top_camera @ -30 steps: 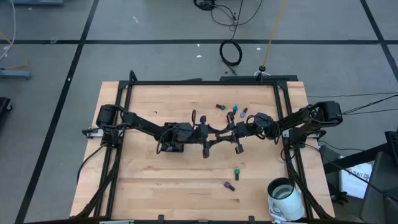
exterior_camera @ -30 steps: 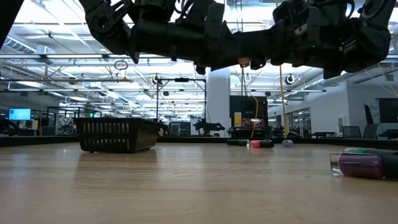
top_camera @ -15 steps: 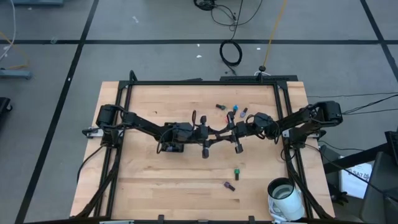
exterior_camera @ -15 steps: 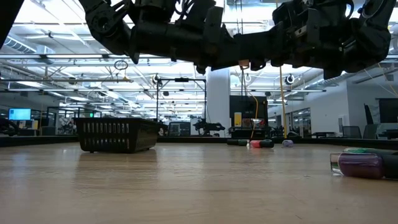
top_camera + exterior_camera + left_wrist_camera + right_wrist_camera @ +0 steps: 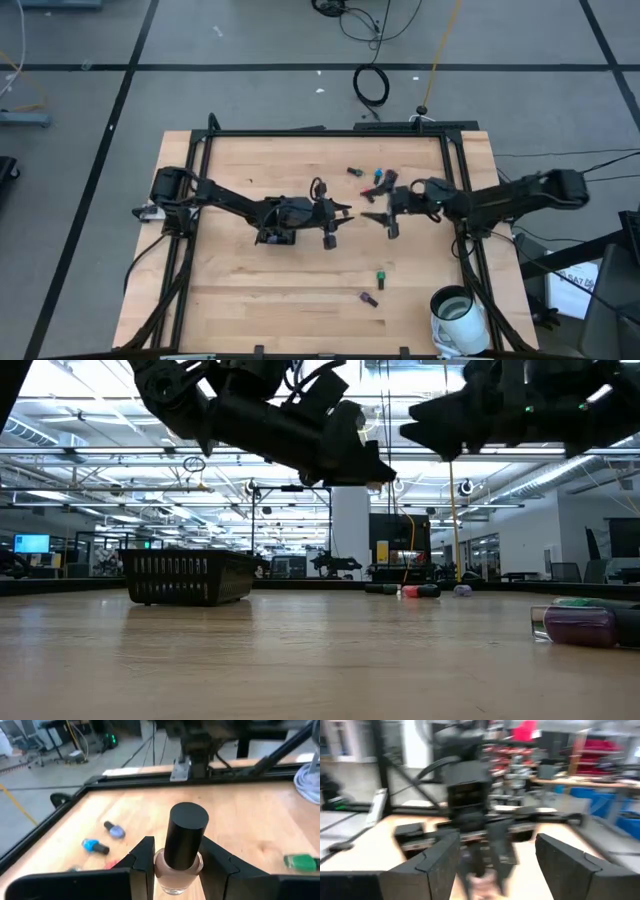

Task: Pick & Place Nail Polish
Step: Put the brown nail polish into the basket

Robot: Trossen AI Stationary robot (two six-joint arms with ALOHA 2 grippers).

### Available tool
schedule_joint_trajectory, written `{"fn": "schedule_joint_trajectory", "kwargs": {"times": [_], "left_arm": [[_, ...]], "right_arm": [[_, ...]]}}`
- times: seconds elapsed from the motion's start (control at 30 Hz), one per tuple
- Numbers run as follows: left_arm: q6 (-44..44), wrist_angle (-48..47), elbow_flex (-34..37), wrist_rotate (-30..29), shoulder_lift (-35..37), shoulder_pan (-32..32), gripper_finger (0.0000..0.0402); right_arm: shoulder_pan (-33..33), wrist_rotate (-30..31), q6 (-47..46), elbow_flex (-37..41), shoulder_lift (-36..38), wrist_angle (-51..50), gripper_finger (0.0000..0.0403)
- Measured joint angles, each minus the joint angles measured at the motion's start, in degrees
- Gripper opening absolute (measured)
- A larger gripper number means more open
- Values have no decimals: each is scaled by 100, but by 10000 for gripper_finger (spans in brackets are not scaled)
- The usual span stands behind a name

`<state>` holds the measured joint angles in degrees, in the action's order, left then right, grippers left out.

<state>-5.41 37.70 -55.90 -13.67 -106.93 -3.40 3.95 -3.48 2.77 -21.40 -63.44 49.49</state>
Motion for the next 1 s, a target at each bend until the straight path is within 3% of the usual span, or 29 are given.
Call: {"fn": "schedule_joint_trajectory", "kwargs": {"times": [0.3,0.5,0.73,0.8,0.87,1.0], "left_arm": [[555,-1892,270,-717,1192,-498,98],[871,-2152,1136,-1823,2193,-901,98],[2165,-2110,2291,-2179,2769,-1053,98],[2286,-1923,2515,-1615,2852,-1100,98],[2389,-1453,2718,-515,2967,-1103,98],[2809,198,2962,2727,3011,-1122,98]], "right_arm": [[9,1341,32,1012,1395,165,233],[17,1398,126,1219,1659,343,220],[17,1396,117,1223,1638,287,212],[17,1399,116,1223,1632,291,212],[17,1398,115,1223,1625,298,212],[20,1398,113,1223,1617,291,212]]}}
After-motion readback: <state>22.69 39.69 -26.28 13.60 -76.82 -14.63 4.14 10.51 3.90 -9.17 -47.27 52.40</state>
